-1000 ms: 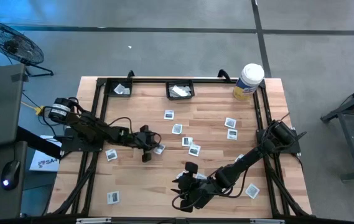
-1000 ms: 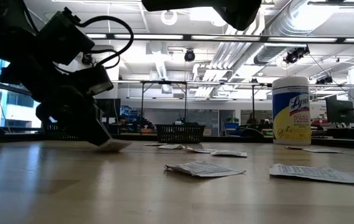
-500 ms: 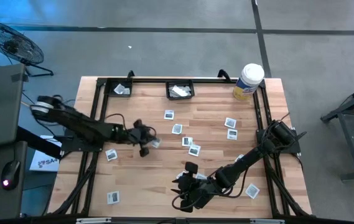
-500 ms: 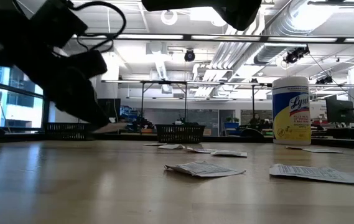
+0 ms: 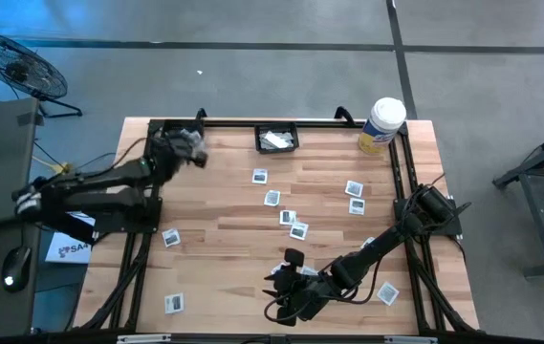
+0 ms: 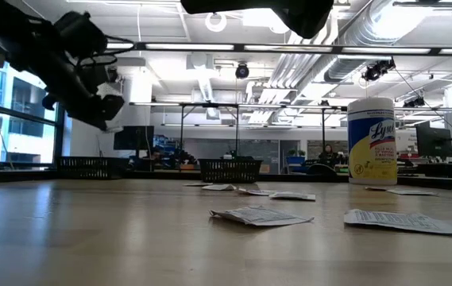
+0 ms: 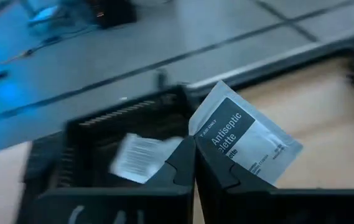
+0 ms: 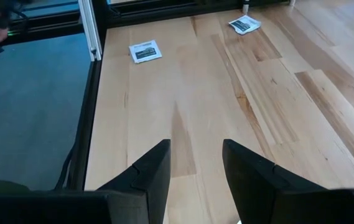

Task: Pick & Place First Aid Supplies
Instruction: Put the gray towelette pack into the left black bin

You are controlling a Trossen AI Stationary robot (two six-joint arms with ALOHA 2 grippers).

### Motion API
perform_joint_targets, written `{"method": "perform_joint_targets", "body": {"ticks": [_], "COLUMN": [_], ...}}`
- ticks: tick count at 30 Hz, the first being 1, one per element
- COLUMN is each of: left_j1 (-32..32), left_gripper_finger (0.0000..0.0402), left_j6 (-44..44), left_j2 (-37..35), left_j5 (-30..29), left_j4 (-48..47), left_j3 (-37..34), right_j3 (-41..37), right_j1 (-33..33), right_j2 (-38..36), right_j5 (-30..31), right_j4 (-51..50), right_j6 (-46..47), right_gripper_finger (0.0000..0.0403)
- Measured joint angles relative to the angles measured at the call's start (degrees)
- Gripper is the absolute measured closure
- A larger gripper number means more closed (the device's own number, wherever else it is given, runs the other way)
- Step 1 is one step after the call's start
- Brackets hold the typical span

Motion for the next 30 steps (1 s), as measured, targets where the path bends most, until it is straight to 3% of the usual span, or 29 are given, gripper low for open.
{"method": "perform_joint_targets", "body": {"ticks": [4,7,18,25,30], "left_j1": [11.1,16.0,15.1,15.2,15.9], "left_gripper_finger": [0.0401,0.0401,0.0401,0.0391,0.0354], "left_j6": [1.8,1.5,-0.7,1.5,1.1], "left_j2": [4.3,9.0,27.6,34.3,35.2], "left_j5": [5.9,7.0,-5.0,0.1,3.4], "left_j4": [-0.1,-0.8,-1.7,-5.1,-12.9], "left_j3": [2.1,4.6,11.2,17.3,21.9], "right_j3": [0.0,0.0,0.0,0.0,0.0], "right_j1": [0.0,0.0,-0.7,-0.5,-0.5], "right_j2": [0.0,0.0,0.0,0.0,0.0], "right_j5": [0.1,0.3,-0.5,-1.4,-2.1], "right_j4": [0.0,0.2,0.2,0.2,0.3], "right_j6": [-0.4,-1.0,-0.6,-0.5,-0.5], "right_gripper_finger": [0.0263,0.0263,0.0263,0.0263,0.0263]}}
